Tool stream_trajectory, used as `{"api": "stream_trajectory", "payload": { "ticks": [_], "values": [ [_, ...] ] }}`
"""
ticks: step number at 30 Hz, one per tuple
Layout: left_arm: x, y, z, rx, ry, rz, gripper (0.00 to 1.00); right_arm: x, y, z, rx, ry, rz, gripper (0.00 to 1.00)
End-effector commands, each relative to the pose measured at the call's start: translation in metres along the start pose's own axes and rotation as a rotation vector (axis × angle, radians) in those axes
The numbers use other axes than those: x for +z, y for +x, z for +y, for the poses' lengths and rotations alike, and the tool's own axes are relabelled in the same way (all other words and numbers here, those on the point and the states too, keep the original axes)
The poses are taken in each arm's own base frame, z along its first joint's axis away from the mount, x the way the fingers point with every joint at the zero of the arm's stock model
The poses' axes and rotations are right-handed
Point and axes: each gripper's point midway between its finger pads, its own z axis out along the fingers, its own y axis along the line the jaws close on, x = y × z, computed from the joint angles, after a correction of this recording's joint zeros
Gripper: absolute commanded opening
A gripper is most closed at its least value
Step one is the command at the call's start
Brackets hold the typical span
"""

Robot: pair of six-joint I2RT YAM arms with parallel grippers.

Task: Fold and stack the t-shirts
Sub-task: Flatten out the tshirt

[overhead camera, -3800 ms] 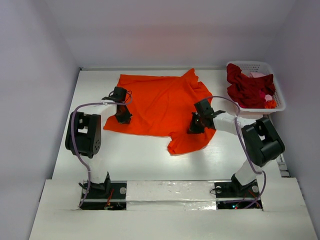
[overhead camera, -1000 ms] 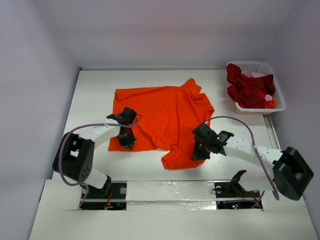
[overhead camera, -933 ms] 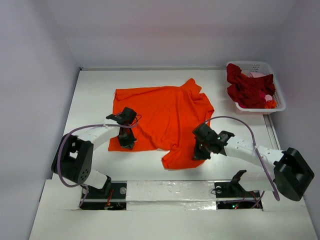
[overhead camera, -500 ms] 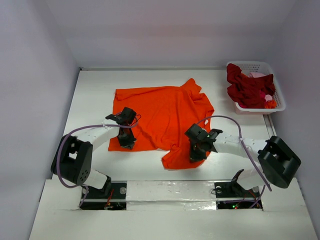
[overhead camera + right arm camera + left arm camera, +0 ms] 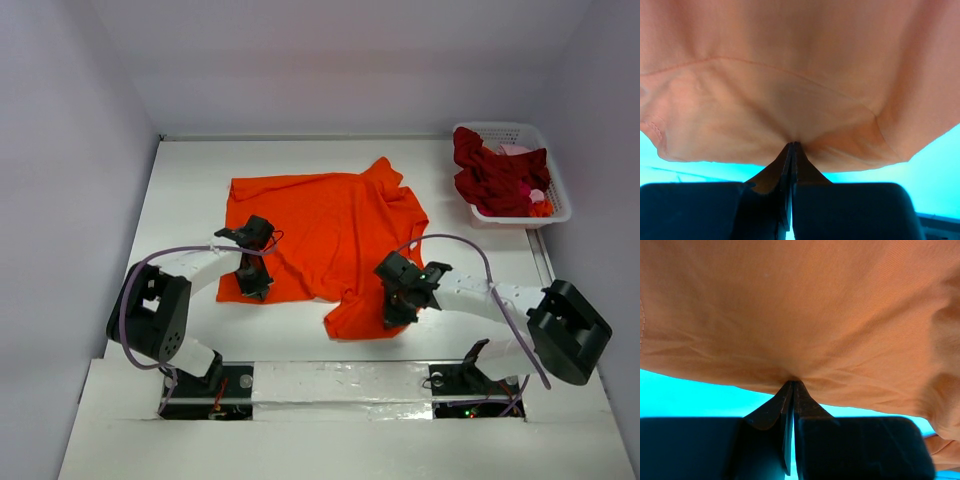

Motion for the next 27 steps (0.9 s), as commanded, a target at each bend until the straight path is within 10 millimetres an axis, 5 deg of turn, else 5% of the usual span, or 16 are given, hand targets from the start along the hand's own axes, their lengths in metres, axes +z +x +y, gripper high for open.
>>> {"api": "stream_trajectory", "payload": {
  "ticks": [1,13,18,27],
  "values": [
    [0.002,0.001,-0.001,0.010,-0.005,0.013,0.00,-0.012,0.002,-0.001,-0.009,0.011,0.005,0.00],
    [0.004,0.004,-0.001,0.024,-0.007,0.030,0.00,-0.021,0.037,-0.023,0.072,0.020,0.070,0.00],
    [-0.004,-0.007,-0.008,0.026,0.005,0.003,0.00,-0.064,0.001,-0.005,0.060,-0.029,-0.081,0.00],
    [-0.002,-0.011,-0.015,0.028,0.012,0.009,0.00,-0.057,-0.042,0.045,-0.060,-0.018,-0.101,0.00]
  ]
}}
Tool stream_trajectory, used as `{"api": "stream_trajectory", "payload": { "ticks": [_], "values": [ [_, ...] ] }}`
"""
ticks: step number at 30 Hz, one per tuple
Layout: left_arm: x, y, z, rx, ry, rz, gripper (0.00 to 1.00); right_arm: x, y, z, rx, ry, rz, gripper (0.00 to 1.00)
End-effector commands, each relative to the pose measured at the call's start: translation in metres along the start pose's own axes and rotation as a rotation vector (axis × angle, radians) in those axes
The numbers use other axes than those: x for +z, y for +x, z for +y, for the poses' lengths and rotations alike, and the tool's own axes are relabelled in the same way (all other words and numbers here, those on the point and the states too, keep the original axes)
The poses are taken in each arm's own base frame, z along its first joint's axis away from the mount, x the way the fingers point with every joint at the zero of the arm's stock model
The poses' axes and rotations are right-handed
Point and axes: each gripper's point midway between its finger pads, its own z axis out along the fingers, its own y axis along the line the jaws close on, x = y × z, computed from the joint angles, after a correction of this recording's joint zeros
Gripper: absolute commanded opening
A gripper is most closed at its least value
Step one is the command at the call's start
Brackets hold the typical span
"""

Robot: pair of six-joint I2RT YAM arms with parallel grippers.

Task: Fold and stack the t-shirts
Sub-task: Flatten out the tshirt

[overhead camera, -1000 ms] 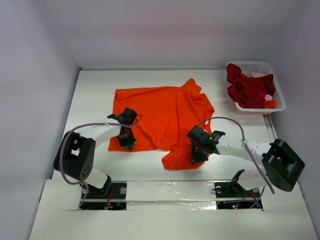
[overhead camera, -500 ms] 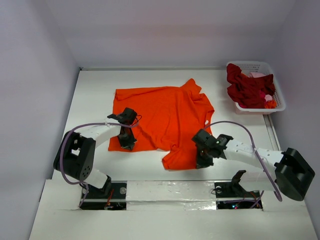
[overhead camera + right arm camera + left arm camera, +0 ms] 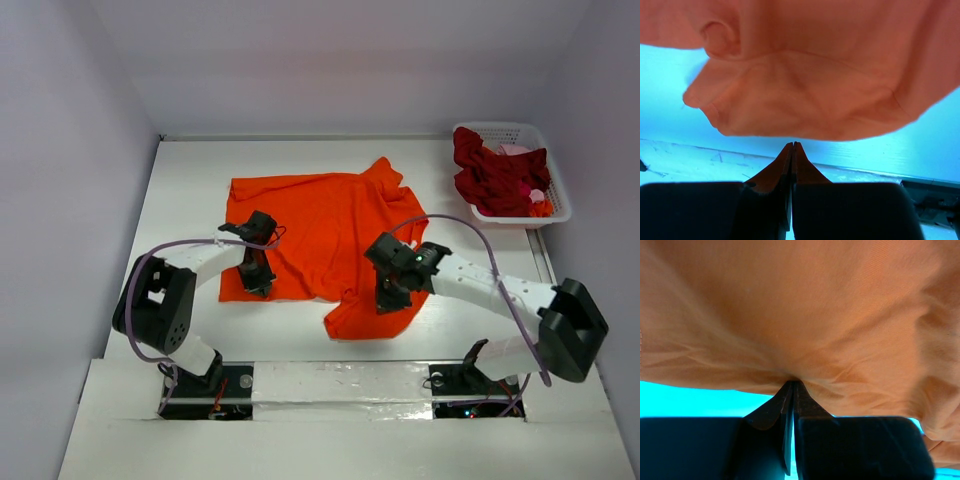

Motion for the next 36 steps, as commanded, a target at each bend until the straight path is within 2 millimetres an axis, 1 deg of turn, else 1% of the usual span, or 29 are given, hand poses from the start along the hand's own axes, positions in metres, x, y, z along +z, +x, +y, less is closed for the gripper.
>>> {"api": "stream_trajectory", "payload": {
  "ticks": [1,2,3,5,7,9,13,19,20,23,24,26,28,33,34,35,36],
  "values": [
    [-0.004,-0.006,-0.006,0.009,0.008,-0.012,0.00,0.004,-0.021,0.016,-0.066,0.020,-0.043,0.00],
    [-0.003,-0.006,-0.006,0.012,0.006,-0.010,0.00,0.006,-0.026,0.019,-0.083,0.027,-0.046,0.00],
    [-0.003,-0.006,-0.006,0.014,0.006,-0.007,0.00,0.009,-0.026,0.018,-0.090,0.045,-0.039,0.00],
    [-0.003,-0.006,-0.006,0.016,0.004,-0.007,0.00,0.017,-0.026,0.010,-0.097,0.091,-0.036,0.00],
    [-0.003,-0.006,-0.007,0.017,0.009,-0.009,0.00,0.019,-0.024,0.005,-0.095,0.104,-0.038,0.00],
    [-0.003,-0.006,-0.007,0.017,0.015,-0.010,0.00,0.027,-0.017,-0.002,-0.089,0.119,-0.014,0.00],
    [-0.001,-0.005,-0.006,0.019,0.008,-0.003,0.00,0.034,-0.008,-0.005,-0.071,0.118,0.018,0.00],
    [-0.006,-0.010,-0.010,0.029,0.018,-0.013,0.00,0.045,0.009,-0.010,-0.042,0.108,0.068,0.00],
    [-0.007,-0.010,-0.010,0.030,0.017,-0.012,0.00,0.048,0.016,-0.015,-0.039,0.113,0.089,0.00],
    [-0.009,-0.013,-0.013,0.038,0.022,-0.018,0.00,0.048,0.023,-0.017,-0.023,0.098,0.106,0.00],
    [-0.010,-0.013,-0.013,0.039,0.022,-0.018,0.00,0.049,0.027,-0.022,-0.017,0.106,0.113,0.00],
    [-0.013,-0.011,-0.019,0.038,0.052,-0.002,0.00,0.047,0.030,-0.025,-0.015,0.106,0.116,0.00],
    [-0.014,-0.011,-0.019,0.035,0.056,-0.004,0.00,0.047,0.034,-0.031,-0.019,0.114,0.123,0.00],
    [-0.012,-0.010,-0.019,0.038,0.056,0.000,0.00,0.043,0.038,-0.036,-0.010,0.120,0.126,0.00],
    [-0.012,-0.010,-0.018,0.038,0.055,0.001,0.00,0.043,0.040,-0.039,-0.008,0.126,0.131,0.00],
    [-0.012,-0.010,-0.019,0.038,0.056,0.000,0.00,0.042,0.046,-0.038,-0.004,0.111,0.156,0.00],
    [-0.012,-0.010,-0.019,0.038,0.056,-0.002,0.00,0.040,0.047,-0.039,0.004,0.104,0.150,0.00]
  ]
}}
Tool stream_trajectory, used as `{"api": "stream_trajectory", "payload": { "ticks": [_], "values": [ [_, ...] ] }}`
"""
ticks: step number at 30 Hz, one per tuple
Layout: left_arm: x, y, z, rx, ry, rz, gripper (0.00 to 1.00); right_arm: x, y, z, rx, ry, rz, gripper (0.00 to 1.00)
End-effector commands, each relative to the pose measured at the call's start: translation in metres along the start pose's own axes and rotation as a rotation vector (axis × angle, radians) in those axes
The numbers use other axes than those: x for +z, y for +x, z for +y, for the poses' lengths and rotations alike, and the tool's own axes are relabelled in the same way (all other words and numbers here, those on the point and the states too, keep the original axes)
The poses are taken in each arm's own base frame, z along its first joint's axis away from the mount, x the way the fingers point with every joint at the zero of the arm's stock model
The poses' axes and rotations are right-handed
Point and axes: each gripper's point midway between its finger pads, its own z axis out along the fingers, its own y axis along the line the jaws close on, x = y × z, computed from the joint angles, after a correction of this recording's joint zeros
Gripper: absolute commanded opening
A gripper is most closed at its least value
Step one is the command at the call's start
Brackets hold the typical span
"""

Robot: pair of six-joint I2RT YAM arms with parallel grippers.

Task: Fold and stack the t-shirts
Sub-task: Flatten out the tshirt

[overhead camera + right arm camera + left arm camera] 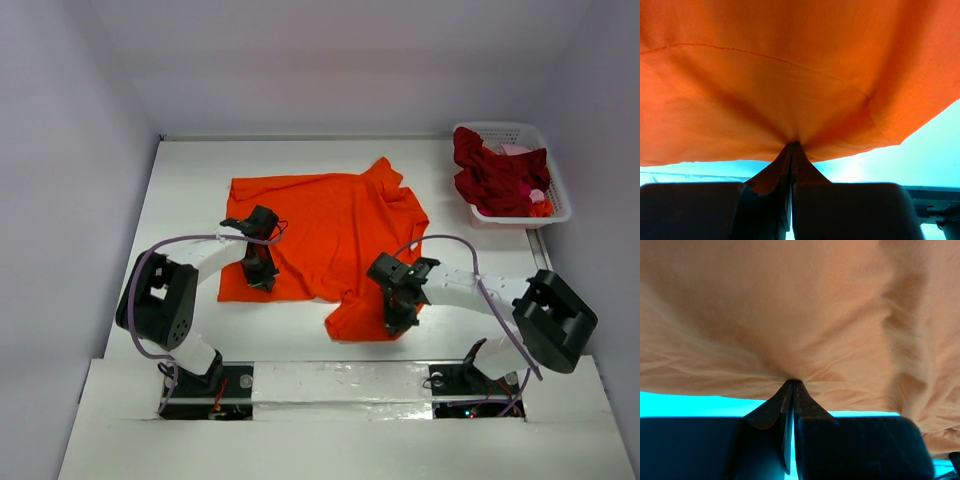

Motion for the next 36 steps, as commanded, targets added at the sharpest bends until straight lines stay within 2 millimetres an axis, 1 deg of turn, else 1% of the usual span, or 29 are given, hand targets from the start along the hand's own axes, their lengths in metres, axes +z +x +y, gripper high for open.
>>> {"api": "stream_trajectory", "payload": {
  "ticks": [1,2,5,7,8,9,10,11,12,15,18,19,21,22,23,26,27,29,30,31,33,36],
  "values": [
    [-0.007,-0.002,-0.004,0.013,0.012,-0.005,0.00,-0.006,0.012,-0.002,0.016,-0.028,0.018,0.00],
    [-0.006,-0.002,-0.004,0.013,0.011,-0.004,0.00,-0.003,0.017,-0.008,0.019,-0.020,0.029,0.00],
    [-0.006,-0.002,-0.004,0.014,0.014,-0.003,0.00,-0.006,0.025,-0.010,0.040,-0.048,0.039,0.00],
    [-0.007,-0.002,-0.005,0.011,0.015,-0.004,0.00,-0.015,0.022,-0.007,0.049,-0.071,0.021,0.00],
    [-0.008,-0.003,-0.006,0.011,0.019,-0.006,0.00,-0.023,0.016,-0.004,0.047,-0.084,-0.006,0.00],
    [-0.009,-0.004,-0.006,0.008,0.018,-0.012,0.00,-0.036,0.001,0.006,0.042,-0.101,-0.060,0.00],
    [-0.010,-0.005,-0.006,0.006,0.019,-0.015,0.00,-0.043,-0.003,0.004,0.036,-0.079,-0.076,0.00],
    [-0.012,-0.006,-0.007,0.006,0.022,-0.019,0.00,-0.046,-0.010,0.006,0.030,-0.065,-0.094,0.00],
    [-0.012,-0.005,-0.007,0.006,0.021,-0.018,0.00,-0.054,-0.017,0.015,0.018,-0.084,-0.109,0.00],
    [-0.010,-0.003,-0.004,0.010,0.009,-0.004,0.00,-0.050,-0.020,0.022,0.011,-0.087,-0.098,0.00],
    [-0.013,-0.005,-0.006,0.006,0.018,-0.016,0.00,-0.051,-0.032,0.036,-0.013,-0.110,-0.118,0.00],
    [-0.015,-0.007,-0.008,0.006,0.022,-0.021,0.00,-0.048,-0.036,0.043,-0.021,-0.109,-0.112,0.00],
    [-0.015,-0.007,-0.008,0.006,0.018,-0.019,0.00,-0.039,-0.037,0.049,-0.035,-0.107,-0.089,0.00],
    [-0.015,-0.008,-0.008,0.008,0.017,-0.018,0.00,-0.030,-0.040,0.053,-0.037,-0.107,-0.086,0.00],
    [-0.016,-0.008,-0.009,0.006,0.019,-0.018,0.00,-0.023,-0.034,0.056,-0.042,-0.118,-0.051,0.00],
    [-0.020,-0.010,-0.010,0.009,0.021,-0.024,0.00,-0.005,-0.029,0.060,-0.039,-0.116,-0.006,0.00],
    [-0.021,-0.010,-0.010,0.011,0.021,-0.026,0.00,0.001,-0.023,0.056,-0.030,-0.111,0.016,0.00],
    [-0.023,-0.011,-0.011,0.011,0.026,-0.028,0.00,0.006,-0.021,0.054,-0.022,-0.120,0.016,0.00],
    [-0.024,-0.011,-0.011,0.011,0.028,-0.027,0.00,0.012,-0.013,0.047,-0.017,-0.106,0.038,0.00],
    [-0.025,-0.011,-0.012,0.011,0.031,-0.028,0.00,0.014,-0.011,0.046,-0.014,-0.106,0.040,0.00],
    [-0.025,-0.011,-0.012,0.011,0.034,-0.027,0.00,0.018,-0.003,0.037,-0.004,-0.096,0.054,0.00],
    [-0.025,-0.011,-0.012,0.012,0.033,-0.028,0.00,0.017,0.001,0.032,0.006,-0.100,0.052,0.00]
  ]
}}
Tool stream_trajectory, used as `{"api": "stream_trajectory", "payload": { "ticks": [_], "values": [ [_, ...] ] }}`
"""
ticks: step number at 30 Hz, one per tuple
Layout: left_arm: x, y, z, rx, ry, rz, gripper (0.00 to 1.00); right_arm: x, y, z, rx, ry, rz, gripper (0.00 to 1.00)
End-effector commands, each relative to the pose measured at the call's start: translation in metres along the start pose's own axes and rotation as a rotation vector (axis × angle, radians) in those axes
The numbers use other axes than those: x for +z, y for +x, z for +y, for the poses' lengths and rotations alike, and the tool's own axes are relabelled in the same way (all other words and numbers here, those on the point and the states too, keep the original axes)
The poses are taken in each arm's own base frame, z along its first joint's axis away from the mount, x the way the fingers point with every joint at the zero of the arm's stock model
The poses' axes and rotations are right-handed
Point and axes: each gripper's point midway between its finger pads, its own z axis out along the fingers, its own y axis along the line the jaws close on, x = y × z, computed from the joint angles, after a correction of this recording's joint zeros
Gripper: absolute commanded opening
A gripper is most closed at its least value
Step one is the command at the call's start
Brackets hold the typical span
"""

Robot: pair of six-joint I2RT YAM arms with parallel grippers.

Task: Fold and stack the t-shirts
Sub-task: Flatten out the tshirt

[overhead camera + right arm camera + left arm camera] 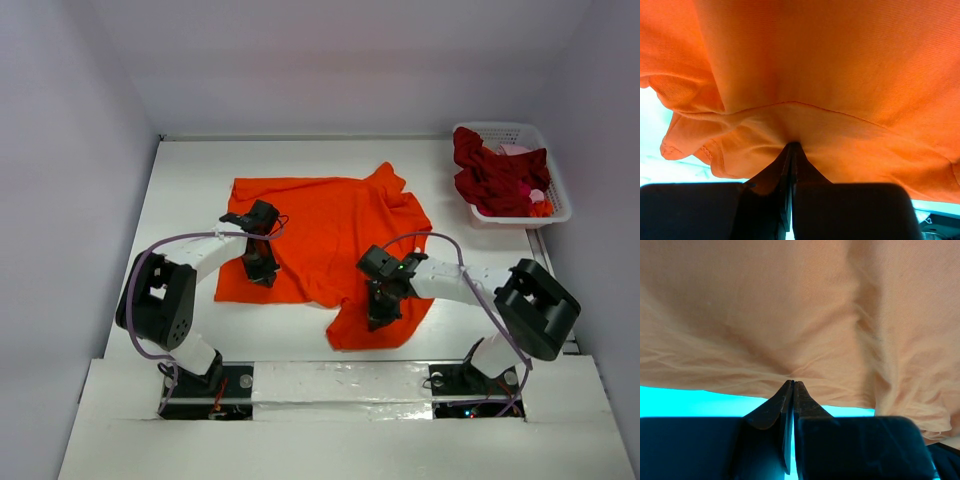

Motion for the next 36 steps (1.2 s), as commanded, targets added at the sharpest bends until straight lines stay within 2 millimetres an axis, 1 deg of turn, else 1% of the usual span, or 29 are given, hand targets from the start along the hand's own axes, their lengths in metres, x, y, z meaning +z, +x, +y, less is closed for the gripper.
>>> {"api": "stream_trajectory", "payload": {
  "ticks": [1,11,12,14,15,19,21,25,36],
  "values": [
    [-0.014,-0.003,-0.004,0.012,0.018,-0.017,0.00,0.010,0.017,-0.019,0.011,0.038,0.031,0.00],
    [-0.006,0.004,0.002,0.014,0.010,0.001,0.00,-0.004,0.027,-0.031,0.027,0.041,0.027,0.00],
    [-0.006,0.005,0.002,0.011,0.011,0.002,0.00,-0.003,0.031,-0.035,0.031,0.045,0.037,0.00],
    [-0.005,0.006,0.003,0.011,0.010,0.003,0.00,-0.005,0.035,-0.034,0.035,0.021,0.040,0.00],
    [-0.005,0.007,0.003,0.011,0.009,0.007,0.00,-0.003,0.040,-0.037,0.052,0.019,0.055,0.00],
    [-0.004,0.008,0.003,0.009,0.008,0.012,0.00,-0.006,0.045,-0.037,0.067,0.009,0.067,0.00],
    [-0.005,0.009,0.004,0.011,0.005,0.013,0.00,-0.010,0.046,-0.036,0.078,-0.006,0.065,0.00],
    [-0.005,0.010,0.006,0.009,-0.001,0.014,0.00,-0.017,0.049,-0.040,0.110,-0.002,0.055,0.00],
    [-0.005,0.017,0.010,0.000,0.006,0.023,0.00,-0.023,0.054,-0.045,0.139,-0.005,0.053,0.00]
  ]
}}
